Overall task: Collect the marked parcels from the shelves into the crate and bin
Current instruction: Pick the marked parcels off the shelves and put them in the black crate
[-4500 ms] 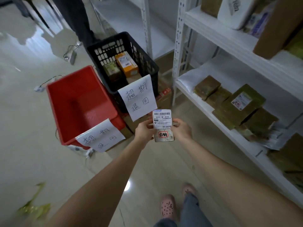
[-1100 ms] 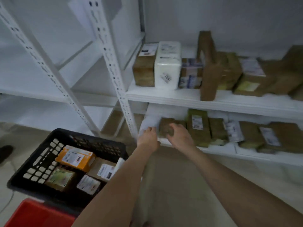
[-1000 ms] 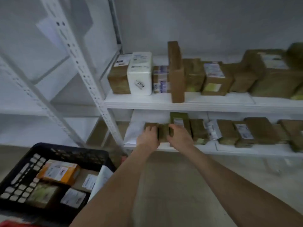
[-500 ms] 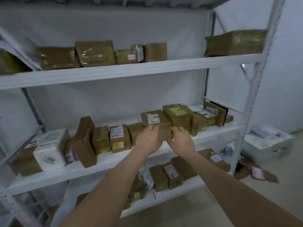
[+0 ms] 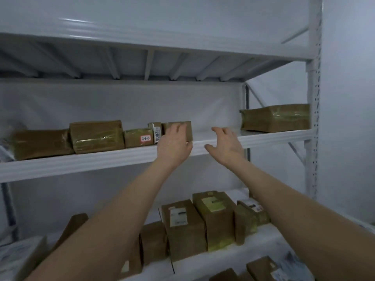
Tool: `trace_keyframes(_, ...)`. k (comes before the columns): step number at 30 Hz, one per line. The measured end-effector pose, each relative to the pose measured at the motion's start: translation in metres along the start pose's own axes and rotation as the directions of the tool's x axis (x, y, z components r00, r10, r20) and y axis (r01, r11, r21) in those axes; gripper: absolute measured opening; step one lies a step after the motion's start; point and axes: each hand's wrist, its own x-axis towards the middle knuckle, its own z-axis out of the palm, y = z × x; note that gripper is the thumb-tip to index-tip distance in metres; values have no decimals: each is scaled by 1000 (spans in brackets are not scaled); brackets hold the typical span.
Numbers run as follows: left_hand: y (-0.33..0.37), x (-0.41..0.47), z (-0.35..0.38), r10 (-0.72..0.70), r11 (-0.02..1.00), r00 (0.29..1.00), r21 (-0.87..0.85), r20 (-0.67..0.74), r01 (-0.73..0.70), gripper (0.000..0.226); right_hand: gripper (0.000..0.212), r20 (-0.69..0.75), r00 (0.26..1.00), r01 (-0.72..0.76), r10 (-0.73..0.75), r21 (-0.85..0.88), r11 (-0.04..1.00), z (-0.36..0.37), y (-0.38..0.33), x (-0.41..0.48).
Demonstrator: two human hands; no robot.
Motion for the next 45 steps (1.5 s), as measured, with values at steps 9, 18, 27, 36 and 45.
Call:
trace_keyframes(9, -24, 64, 22, -385, 888, 922, -284, -31, 361, 58, 75, 192, 977, -185, 90, 564, 805, 53, -27, 97)
trace_keyframes(18, 21, 88, 38, -591, 520, 796, -693, 130, 500, 61, 58, 249, 960, -269, 128, 694, 668, 52, 17, 128)
trace_keyframes(27, 104, 99, 52, -578, 156, 734, -834, 357, 529, 31, 24, 317, 932, -361, 176, 853, 376, 7, 104, 127)
trace_keyframes(36, 130, 90, 57, -505, 217, 797, -845, 330, 488, 56, 30, 441, 897, -426, 14, 859, 283, -15, 129, 115)
trace_keyframes(45, 118, 113, 62, -330, 355, 899, -845, 287, 400, 65, 67, 227, 973, -189, -47, 892, 411, -24, 130, 126)
